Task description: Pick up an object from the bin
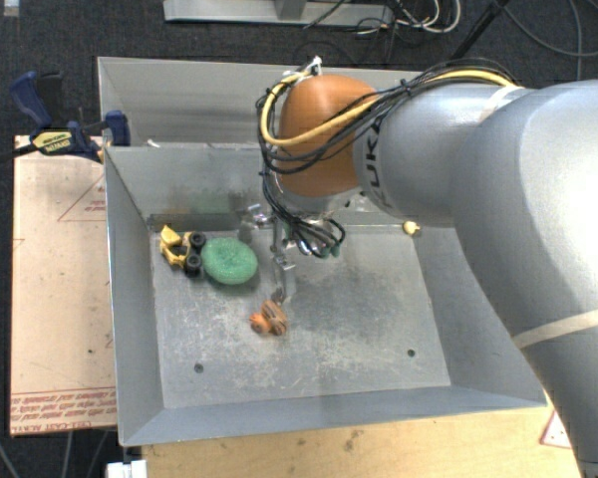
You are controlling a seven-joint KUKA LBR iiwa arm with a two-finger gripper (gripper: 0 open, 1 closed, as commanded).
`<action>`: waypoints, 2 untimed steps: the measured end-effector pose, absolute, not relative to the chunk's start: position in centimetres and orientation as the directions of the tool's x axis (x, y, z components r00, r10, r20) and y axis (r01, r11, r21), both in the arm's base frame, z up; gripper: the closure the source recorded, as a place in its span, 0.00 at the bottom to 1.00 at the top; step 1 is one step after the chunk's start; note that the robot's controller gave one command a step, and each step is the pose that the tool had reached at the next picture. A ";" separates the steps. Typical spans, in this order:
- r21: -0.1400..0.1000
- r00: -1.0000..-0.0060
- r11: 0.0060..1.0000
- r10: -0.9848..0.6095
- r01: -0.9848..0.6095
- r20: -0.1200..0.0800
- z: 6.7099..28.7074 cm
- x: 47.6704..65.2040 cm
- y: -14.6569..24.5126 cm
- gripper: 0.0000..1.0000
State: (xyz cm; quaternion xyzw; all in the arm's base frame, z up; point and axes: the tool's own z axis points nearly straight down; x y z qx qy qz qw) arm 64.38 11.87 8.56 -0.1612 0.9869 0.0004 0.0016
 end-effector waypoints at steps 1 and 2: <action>0.000 -0.886 0.886 -0.463 -0.463 -0.003 9.1 63.7 14.0 0.00; -0.001 -0.720 0.720 -0.694 -0.694 -0.005 8.2 63.8 15.6 0.00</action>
Offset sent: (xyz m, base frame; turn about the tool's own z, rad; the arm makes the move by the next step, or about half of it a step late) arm -0.0064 0.0423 -0.0087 -0.4787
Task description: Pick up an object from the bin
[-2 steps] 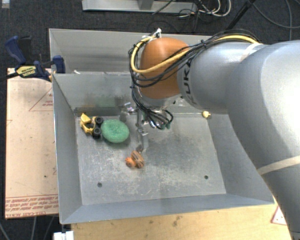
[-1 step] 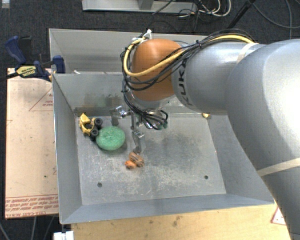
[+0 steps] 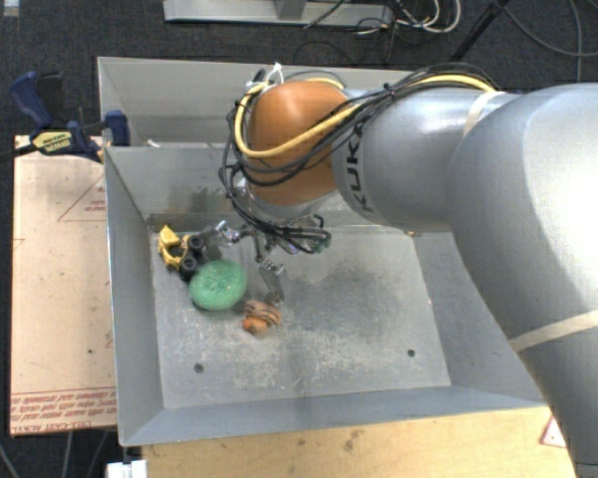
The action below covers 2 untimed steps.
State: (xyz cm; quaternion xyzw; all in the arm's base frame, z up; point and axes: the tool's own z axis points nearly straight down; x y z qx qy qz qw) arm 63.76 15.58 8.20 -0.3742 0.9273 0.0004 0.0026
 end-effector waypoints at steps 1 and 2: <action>-0.001 -0.741 0.741 -0.672 -0.672 -0.003 7.6 63.9 18.1 0.00; -0.007 -0.580 0.580 -0.815 -0.815 -0.012 7.6 64.4 18.8 1.00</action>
Offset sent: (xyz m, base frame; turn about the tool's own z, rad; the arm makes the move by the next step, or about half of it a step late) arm 0.0027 0.0309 -0.0120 -0.1903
